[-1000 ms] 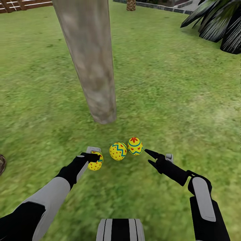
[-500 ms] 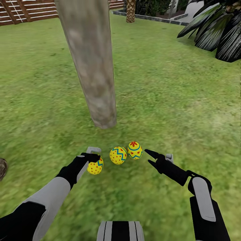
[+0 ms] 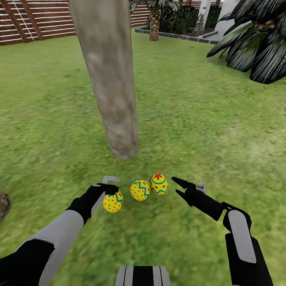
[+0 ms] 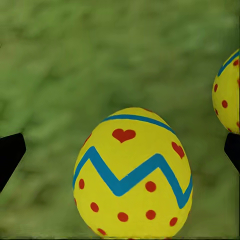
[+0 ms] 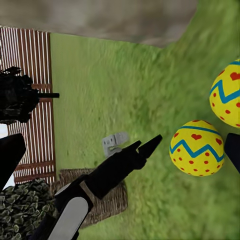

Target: Take the three Easter eggs out of the wicker basket on the lawn in the garden, then place them on the lawn next to a single tree (choose any tree) so that all three eggs are next to the same tree and none are left in the basket.

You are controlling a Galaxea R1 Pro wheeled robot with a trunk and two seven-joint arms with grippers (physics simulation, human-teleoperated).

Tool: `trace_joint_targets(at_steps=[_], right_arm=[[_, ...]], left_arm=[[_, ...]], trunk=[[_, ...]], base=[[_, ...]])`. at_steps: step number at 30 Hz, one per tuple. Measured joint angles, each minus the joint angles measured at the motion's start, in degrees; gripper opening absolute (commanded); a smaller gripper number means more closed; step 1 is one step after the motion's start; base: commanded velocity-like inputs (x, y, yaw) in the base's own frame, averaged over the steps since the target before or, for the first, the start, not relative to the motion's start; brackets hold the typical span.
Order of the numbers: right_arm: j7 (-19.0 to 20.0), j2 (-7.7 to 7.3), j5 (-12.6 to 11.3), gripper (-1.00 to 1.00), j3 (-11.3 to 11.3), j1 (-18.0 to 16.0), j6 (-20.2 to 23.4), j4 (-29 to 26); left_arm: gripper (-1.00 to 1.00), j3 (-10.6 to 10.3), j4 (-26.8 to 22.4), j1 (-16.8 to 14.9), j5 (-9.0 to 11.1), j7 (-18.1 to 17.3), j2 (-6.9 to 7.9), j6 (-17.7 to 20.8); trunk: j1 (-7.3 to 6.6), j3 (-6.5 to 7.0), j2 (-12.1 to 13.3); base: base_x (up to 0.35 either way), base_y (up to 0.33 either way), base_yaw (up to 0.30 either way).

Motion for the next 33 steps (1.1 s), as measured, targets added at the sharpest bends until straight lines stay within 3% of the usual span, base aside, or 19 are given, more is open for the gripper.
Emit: trace_joint_targets(at_steps=[10,20,33], right_arm=[[0.0,0.00,0.0,1.00,0.0,0.0,0.0,0.0],[0.0,0.00,0.0,1.00,0.0,0.0,0.0,0.0],[0.0,0.00,0.0,1.00,0.0,0.0,0.0,0.0]], left_arm=[[1.00,0.1,-0.3,-0.1,0.1,0.0,-0.07,5.2],[1.00,0.2,-0.7,-0.3,0.8,0.1,-0.25,13.9],[1.00,0.2,-0.7,-0.3,0.9,0.1,-0.24,15.3]], trunk=[[-0.02,0.23,0.0],[-0.28,2.44,0.1],[-0.61,5.32,0.3]], base=[[0.000,0.000,0.000],[0.000,0.000,0.000],[-0.102,0.000,0.000]])
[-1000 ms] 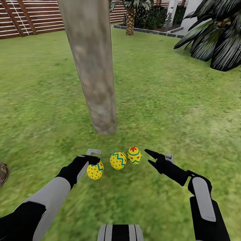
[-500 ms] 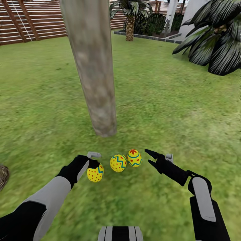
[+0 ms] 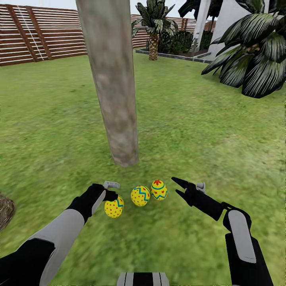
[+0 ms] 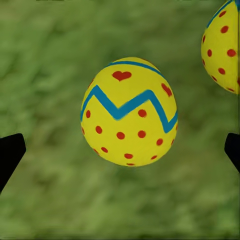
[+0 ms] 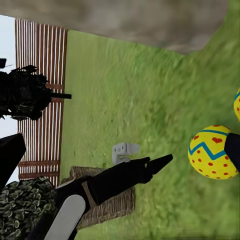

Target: Take the three Easter eggs out of the wicker basket on the lawn in the garden, then place them on the lawn next to a single tree (choose any tree) so that all three eggs are next to the same tree and none are left in the basket.

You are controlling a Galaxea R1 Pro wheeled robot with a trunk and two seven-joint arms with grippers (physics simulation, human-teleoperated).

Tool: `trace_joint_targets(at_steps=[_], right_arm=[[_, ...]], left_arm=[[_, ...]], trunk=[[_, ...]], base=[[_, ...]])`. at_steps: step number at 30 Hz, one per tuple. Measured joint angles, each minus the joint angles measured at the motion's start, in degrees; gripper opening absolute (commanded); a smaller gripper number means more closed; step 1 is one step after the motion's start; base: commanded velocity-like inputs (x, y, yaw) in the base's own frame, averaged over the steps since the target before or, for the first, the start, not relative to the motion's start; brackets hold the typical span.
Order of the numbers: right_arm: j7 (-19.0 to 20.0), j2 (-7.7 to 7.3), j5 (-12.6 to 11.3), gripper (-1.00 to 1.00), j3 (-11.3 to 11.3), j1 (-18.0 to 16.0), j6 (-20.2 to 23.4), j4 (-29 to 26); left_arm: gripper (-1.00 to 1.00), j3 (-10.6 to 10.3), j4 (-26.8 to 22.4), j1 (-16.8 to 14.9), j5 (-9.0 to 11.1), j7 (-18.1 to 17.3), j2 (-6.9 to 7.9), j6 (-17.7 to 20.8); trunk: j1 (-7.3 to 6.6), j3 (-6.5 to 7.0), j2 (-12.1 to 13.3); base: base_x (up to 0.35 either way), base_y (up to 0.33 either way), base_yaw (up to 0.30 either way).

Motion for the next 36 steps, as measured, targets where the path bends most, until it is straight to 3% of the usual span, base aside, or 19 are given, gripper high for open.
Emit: trace_joint_targets(at_steps=[27,36], right_arm=[[-0.1,0.08,0.1,1.00,0.5,0.0,0.0,0.0],[-0.1,-0.24,0.3,1.00,0.7,0.0,0.0,0.1]], left_arm=[[1.00,0.0,0.0,0.0,-0.1,0.1,-0.02,0.1],[1.00,0.1,0.0,-0.1,0.0,0.1,-0.31,3.5]], trunk=[[-0.67,5.98,0.4],[-0.93,7.98,0.5]], base=[[-0.250,0.000,0.000],[-0.258,0.000,0.000]])
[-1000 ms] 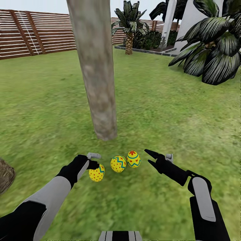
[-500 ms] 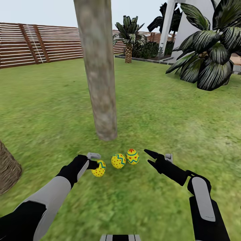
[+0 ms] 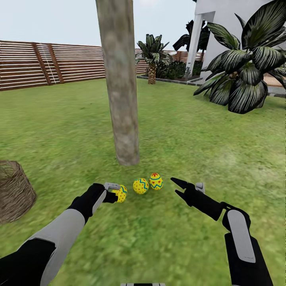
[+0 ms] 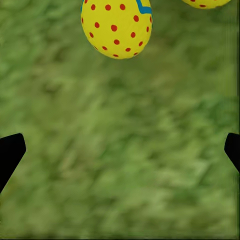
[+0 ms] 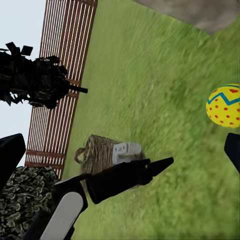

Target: Take the three Easter eggs out of the wicker basket on the lawn in the garden, then place them on the lawn next to a single tree (choose any tree) so that all three eggs are next to the same tree and none are left in the basket.

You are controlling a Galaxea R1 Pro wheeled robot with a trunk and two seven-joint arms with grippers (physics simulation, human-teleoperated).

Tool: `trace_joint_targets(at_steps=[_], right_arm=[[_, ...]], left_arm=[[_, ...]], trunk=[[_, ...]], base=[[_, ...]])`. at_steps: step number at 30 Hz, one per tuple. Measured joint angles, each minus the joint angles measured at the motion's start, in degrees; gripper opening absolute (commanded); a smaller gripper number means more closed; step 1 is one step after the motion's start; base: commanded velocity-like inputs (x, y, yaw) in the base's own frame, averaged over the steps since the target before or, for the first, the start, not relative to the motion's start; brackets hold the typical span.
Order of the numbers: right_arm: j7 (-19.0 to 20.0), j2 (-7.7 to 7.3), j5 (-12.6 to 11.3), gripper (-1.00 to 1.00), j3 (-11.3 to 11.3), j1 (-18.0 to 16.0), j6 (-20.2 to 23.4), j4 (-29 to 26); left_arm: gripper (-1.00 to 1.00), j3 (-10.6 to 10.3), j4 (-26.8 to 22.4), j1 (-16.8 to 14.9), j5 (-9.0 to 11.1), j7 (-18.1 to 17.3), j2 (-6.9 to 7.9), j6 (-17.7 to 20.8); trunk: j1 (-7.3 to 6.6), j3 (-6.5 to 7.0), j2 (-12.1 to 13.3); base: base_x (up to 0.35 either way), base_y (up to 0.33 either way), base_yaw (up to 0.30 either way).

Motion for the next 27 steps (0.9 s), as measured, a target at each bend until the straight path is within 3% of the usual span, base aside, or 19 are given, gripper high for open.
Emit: trace_joint_targets(at_steps=[9,17,19,23,24,27], right_arm=[[-1.1,-0.18,0.4,1.00,-0.5,0.0,0.0,0.6],[-9.8,-0.36,1.8,1.00,-0.3,0.6,0.1,1.0],[-11.5,-1.19,2.4,1.00,-0.3,3.1,0.1,1.1],[-14.1,-2.90,5.5,1.00,0.8,7.1,0.1,0.9],[-14.7,-3.31,9.1,1.00,1.2,9.2,0.1,1.0],[-14.9,-3.41,12.3,1.00,1.5,11.2,0.1,1.1]], left_arm=[[1.00,0.2,0.1,0.3,-0.4,1.0,-0.23,0.5],[1.00,0.3,-0.3,1.2,-0.4,1.5,-0.33,0.5],[1.00,0.4,-1.3,2.7,-0.3,1.5,-0.30,0.4],[1.00,0.3,-5.4,9.2,-0.4,1.8,-0.03,0.1],[1.00,0.3,-8.5,13.2,-0.5,2.3,0.14,0.0],[1.00,0.3,-10.9,17.3,-0.5,4.5,0.23,-0.6]], trunk=[[-0.24,2.00,0.1],[-0.45,3.77,0.2],[-0.50,4.21,0.3],[-0.60,5.10,0.3],[-0.63,5.31,0.3],[-0.71,5.98,0.4]], base=[[-0.026,0.000,0.000],[-0.001,0.000,0.000],[0.000,0.000,0.000],[0.000,0.000,0.000],[0.000,0.000,0.000],[0.000,0.000,0.000]])
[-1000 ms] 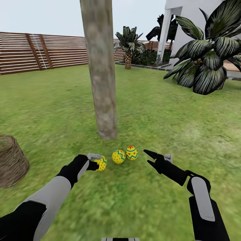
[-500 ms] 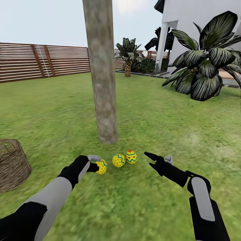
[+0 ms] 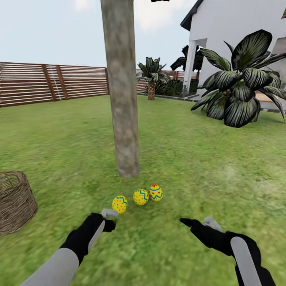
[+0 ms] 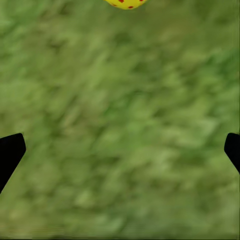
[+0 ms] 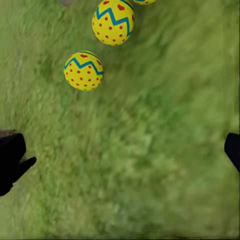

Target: Take the three Easter eggs out of the wicker basket on the lawn in the garden, then place them on the lawn next to a single tree (choose any tree) so that all three eggs are next to the same tree and none are left in the basket.

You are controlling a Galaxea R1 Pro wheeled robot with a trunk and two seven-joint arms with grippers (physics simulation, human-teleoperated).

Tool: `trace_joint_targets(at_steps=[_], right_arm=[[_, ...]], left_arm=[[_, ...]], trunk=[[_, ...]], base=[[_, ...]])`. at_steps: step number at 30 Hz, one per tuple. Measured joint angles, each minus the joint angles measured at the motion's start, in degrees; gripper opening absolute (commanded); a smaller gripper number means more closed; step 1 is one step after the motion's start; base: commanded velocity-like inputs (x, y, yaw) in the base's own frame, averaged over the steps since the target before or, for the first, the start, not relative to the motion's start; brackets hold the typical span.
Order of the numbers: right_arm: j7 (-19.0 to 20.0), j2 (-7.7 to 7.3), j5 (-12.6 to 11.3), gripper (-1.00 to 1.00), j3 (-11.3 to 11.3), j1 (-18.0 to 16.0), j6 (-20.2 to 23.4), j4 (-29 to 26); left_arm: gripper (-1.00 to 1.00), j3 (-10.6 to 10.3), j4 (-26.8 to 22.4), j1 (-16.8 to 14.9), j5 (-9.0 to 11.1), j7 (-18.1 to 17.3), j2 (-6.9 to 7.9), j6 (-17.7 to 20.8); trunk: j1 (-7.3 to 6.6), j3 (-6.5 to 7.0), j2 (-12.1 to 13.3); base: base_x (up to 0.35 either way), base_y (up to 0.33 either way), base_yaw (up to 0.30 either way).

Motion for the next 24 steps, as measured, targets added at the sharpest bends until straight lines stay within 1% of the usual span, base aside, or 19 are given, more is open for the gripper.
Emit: trace_joint_targets(at_steps=[1,2,4,5,7,8,11,12,14,15,16,17,18,21,23,24], right_arm=[[-0.1,-0.01,0.8,1.00,0.1,0.5,0.0,0.1],[-0.2,0.00,2.5,1.00,0.5,1.5,0.0,0.3],[-0.2,-0.01,4.6,1.00,0.8,2.6,0.0,1.0],[-0.2,0.02,7.1,1.00,1.0,3.4,0.0,2.2],[-0.2,0.08,9.6,1.00,1.1,4.2,-1.2,3.7],[-0.1,0.12,12.2,1.00,1.2,4.9,-3.0,5.5],[0.0,0.14,15.6,1.00,1.3,5.7,-7.2,9.1],[0.1,0.16,17.4,1.00,1.4,6.0,-10.6,11.6],[0.1,0.17,18.7,1.00,1.9,6.1,-14.2,14.1],[0.1,0.17,20.0,1.00,2.6,6.3,-17.9,16.3],[0.1,0.13,21.5,1.00,3.9,6.4,-23.6,19.5],[0.1,0.11,21.9,1.00,4.4,6.4,-25.5,20.7],[0.1,0.12,22.5,1.00,5.2,6.4,-28.6,22.5],[-0.2,0.20,23.1,1.00,6.2,6.5,-33.0,24.6],[-0.3,0.22,23.3,1.00,6.5,6.5,-34.4,25.2],[-0.3,0.18,23.4,1.00,6.6,6.5,-35.6,25.8]], left_arm=[[1.00,0.0,-0.3,0.8,0.0,0.5,0.01,-0.6],[1.00,0.0,-0.6,2.1,0.0,1.4,0.03,-2.3],[1.00,0.0,-0.7,3.3,0.0,2.0,0.04,-4.4],[1.00,0.0,-0.7,4.3,0.0,2.4,0.05,-6.2],[1.00,0.0,-0.5,5.3,0.1,2.6,0.02,-7.6],[1.00,0.0,-0.2,6.2,0.2,2.7,0.00,-8.9],[1.00,0.0,0.4,7.6,0.2,3.1,-0.02,-11.5],[1.00,0.1,0.7,8.6,0.3,3.5,-0.01,-13.3],[1.00,0.1,1.0,9.7,0.3,3.9,0.00,-15.1],[1.00,0.1,1.1,10.8,0.3,4.3,0.02,-16.6],[1.00,0.2,1.3,12.5,0.4,4.5,0.03,-19.1],[1.00,0.2,1.3,13.0,0.4,4.6,0.03,-20.0],[1.00,0.3,1.3,13.9,0.4,4.8,0.04,-21.5],[1.00,0.3,1.9,14.8,0.3,4.9,0.04,-23.6],[1.00,0.4,2.7,15.1,0.4,4.9,0.01,-24.5],[1.00,0.4,3.6,15.2,0.5,4.9,-0.01,-25.5]], trunk=[[-0.03,0.22,0.0],[-0.05,0.44,0.0],[-0.10,0.89,0.1],[-0.13,1.10,0.1],[-0.18,1.55,0.1],[-0.20,1.77,0.1],[-0.28,2.44,0.1],[-0.31,2.66,0.2],[-0.36,3.11,0.2],[-0.38,3.32,0.2],[-0.41,3.54,0.2],[-0.44,3.77,0.2],[-0.46,3.99,0.2],[-0.54,4.66,0.3],[-0.59,5.10,0.3],[-0.62,5.32,0.3]], base=[[0.000,0.000,0.000],[0.000,0.000,0.000],[0.000,0.000,0.000],[0.000,0.000,0.000],[0.000,0.000,0.000],[0.000,0.000,0.000],[0.000,0.000,0.000],[0.000,0.000,0.000],[0.000,0.000,0.000],[0.000,0.000,0.000],[0.000,0.000,0.000],[0.000,0.000,0.000],[0.000,0.000,0.000],[0.000,0.000,0.000],[0.000,0.000,0.000],[0.000,0.000,0.000]])
